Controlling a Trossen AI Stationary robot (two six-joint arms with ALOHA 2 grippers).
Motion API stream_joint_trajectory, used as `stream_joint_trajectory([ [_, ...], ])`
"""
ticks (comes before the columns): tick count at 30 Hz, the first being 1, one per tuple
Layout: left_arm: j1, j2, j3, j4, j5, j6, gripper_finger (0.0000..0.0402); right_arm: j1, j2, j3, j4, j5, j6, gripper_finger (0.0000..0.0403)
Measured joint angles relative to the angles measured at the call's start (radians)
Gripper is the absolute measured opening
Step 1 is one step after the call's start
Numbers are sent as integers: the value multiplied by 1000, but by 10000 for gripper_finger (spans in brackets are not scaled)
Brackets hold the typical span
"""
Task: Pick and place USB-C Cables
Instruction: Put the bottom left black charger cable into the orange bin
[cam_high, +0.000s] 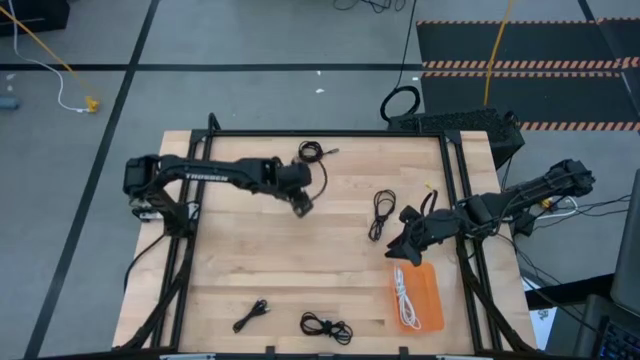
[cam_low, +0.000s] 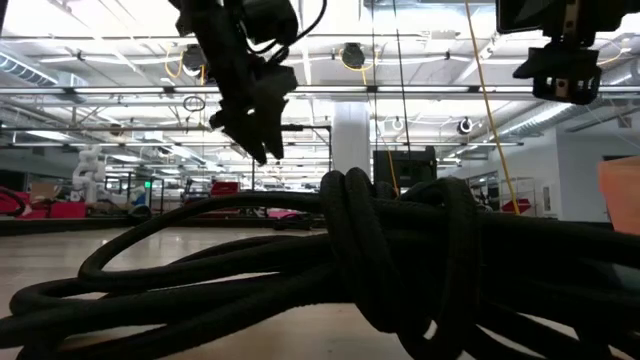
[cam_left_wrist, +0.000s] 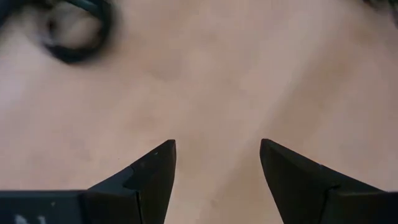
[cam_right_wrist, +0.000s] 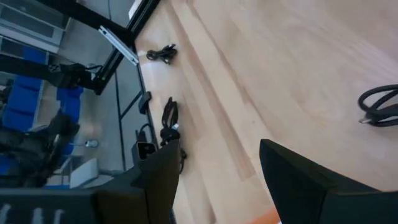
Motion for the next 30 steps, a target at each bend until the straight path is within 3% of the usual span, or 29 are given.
stream_joint_trajectory([
  [5,-167,1,-28,-53,65,-115,234,-2,0,0,-46,-1,-30,210],
  [16,-653,1,-28,-183,80,-820,234,-2,0,0,-75,-2,-107,210],
  [21,-778,1,-28,-240,120,-1063,234,-2,0,0,-75,0,-117,210],
  [30,-941,86,-29,-190,191,-1334,234,-2,0,0,-74,1,-109,210],
])
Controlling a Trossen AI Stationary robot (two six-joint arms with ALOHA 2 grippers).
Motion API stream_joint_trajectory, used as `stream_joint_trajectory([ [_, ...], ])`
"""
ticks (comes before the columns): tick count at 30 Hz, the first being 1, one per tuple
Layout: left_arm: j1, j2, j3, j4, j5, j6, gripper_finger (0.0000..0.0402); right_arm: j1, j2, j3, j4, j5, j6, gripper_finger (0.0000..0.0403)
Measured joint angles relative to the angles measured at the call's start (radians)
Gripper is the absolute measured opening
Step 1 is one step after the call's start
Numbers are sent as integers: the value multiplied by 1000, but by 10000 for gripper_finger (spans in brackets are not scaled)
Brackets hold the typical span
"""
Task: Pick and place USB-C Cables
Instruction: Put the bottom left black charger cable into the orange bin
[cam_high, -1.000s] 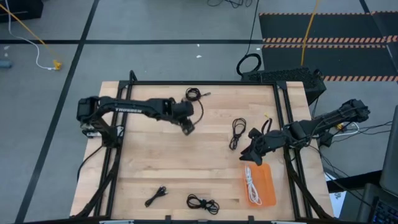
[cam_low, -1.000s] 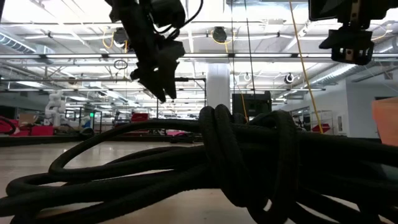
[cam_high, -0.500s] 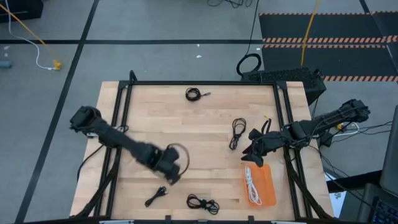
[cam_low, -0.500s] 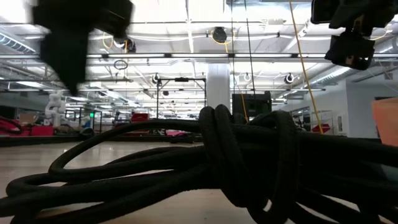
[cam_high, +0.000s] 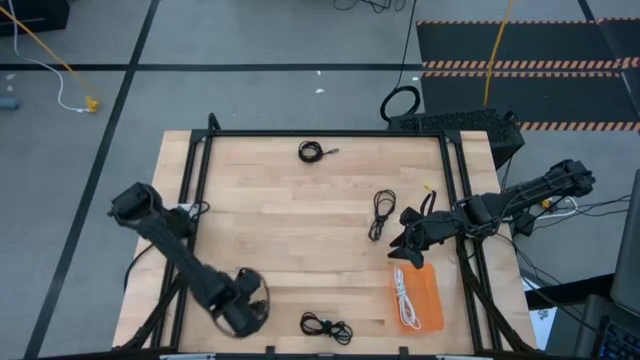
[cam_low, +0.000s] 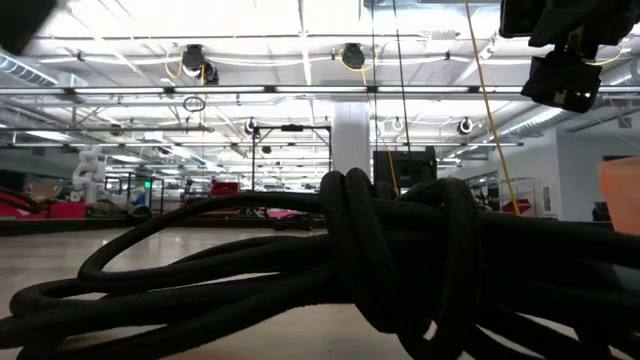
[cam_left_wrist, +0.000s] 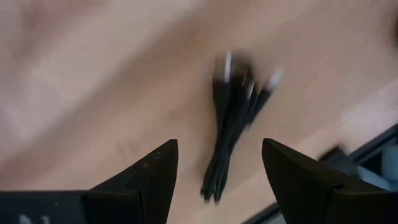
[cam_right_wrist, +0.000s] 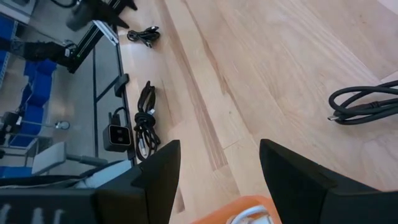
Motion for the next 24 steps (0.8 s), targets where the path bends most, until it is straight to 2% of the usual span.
stream_joint_trajectory([
  [6,-76,56,0,122,-1,-102,234,0,0,0,3,1,10,210],
  [19,-78,146,0,99,-2,-149,233,0,0,0,6,5,11,210],
  [21,-72,149,0,105,-1,-151,219,0,0,0,6,5,10,210],
  [24,-63,151,0,104,2,-145,169,0,0,0,6,5,8,210],
])
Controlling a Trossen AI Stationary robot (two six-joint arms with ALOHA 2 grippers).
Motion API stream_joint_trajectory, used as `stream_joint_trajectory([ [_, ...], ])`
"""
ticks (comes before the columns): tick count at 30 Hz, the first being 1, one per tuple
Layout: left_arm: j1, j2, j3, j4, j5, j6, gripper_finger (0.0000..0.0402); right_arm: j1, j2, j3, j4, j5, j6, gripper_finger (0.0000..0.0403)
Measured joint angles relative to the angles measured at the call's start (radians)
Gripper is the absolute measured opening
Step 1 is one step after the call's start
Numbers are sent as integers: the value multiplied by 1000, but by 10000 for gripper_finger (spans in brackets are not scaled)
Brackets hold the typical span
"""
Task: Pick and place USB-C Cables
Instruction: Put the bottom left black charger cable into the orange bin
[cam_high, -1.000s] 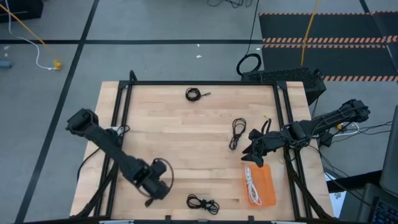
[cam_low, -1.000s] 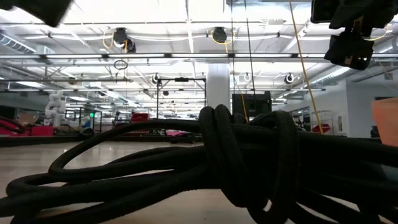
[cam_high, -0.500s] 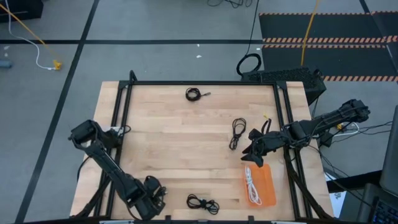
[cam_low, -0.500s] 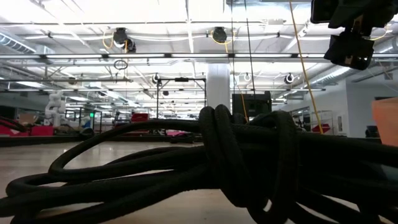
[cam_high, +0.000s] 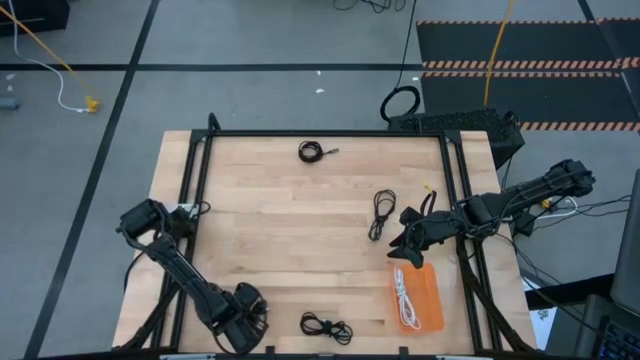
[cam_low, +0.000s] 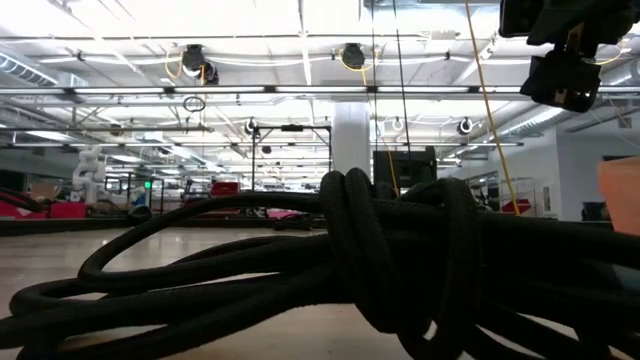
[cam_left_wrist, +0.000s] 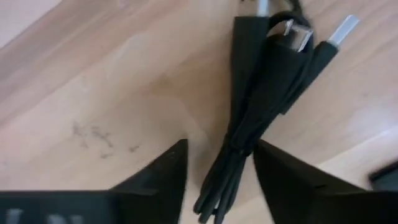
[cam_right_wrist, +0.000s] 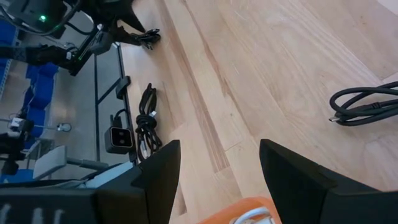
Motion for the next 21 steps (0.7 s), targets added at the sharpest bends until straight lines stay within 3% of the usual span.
stream_joint_trajectory([
  [4,15,-1,0,3,-2,37,57,0,0,0,0,0,0,210],
  [6,20,-5,0,3,-4,62,28,0,0,0,0,0,-5,210],
  [10,45,-21,0,3,-10,100,28,0,0,0,3,1,-12,210],
  [14,89,-67,0,0,-88,192,28,0,0,0,49,1,-44,210],
  [17,132,-127,0,-1,-225,293,28,0,0,0,108,15,-76,210],
  [21,213,-196,0,62,-480,489,28,0,1,0,191,65,-154,210],
])
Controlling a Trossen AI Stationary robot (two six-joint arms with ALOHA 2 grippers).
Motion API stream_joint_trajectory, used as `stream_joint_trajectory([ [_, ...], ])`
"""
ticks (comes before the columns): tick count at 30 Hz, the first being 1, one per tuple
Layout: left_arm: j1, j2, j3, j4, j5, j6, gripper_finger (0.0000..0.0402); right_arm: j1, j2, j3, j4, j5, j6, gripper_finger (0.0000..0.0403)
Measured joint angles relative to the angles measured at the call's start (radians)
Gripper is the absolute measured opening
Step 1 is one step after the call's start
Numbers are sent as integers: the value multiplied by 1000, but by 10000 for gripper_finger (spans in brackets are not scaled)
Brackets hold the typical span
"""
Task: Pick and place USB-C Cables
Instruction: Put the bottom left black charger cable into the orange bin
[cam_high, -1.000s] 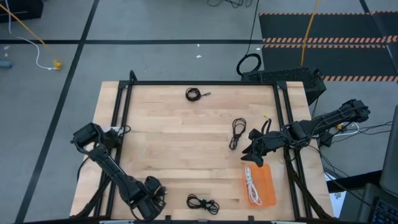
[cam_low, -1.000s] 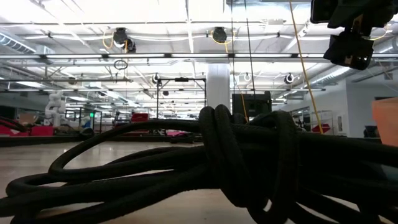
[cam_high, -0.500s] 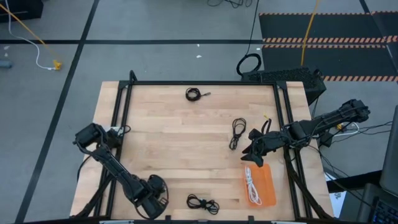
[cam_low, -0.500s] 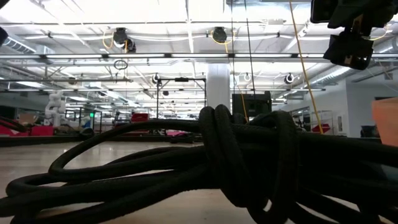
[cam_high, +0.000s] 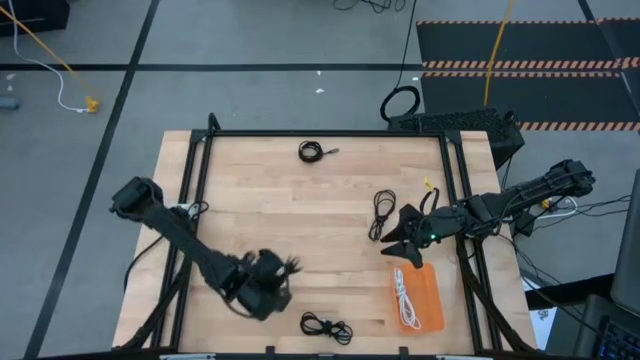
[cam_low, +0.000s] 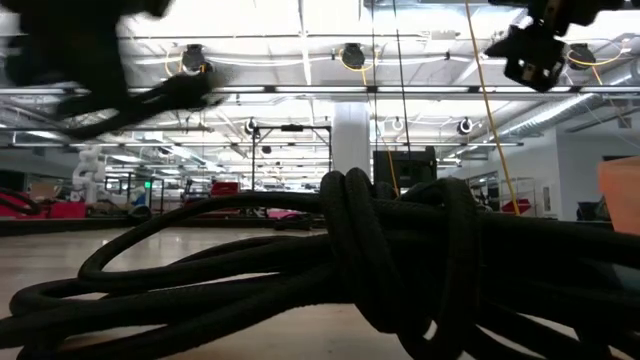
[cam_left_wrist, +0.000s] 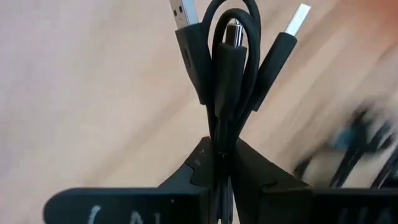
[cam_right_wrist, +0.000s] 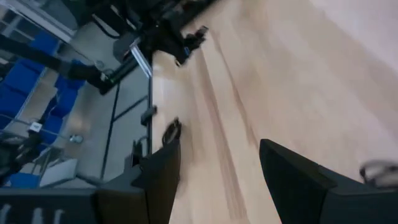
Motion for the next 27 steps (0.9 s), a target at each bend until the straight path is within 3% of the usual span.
stream_joint_trajectory([
  [4,100,-27,0,245,-112,326,28,0,36,-1,118,55,-98,210],
  [8,204,-25,0,580,-103,679,28,0,100,-1,294,65,-201,218],
  [12,284,-27,1,809,-42,886,28,0,143,-1,411,63,-270,240],
  [18,329,-11,1,979,60,977,28,-22,155,-2,540,66,-357,270],
  [27,347,18,0,1090,95,1003,28,-74,166,-2,667,63,-408,271],
])
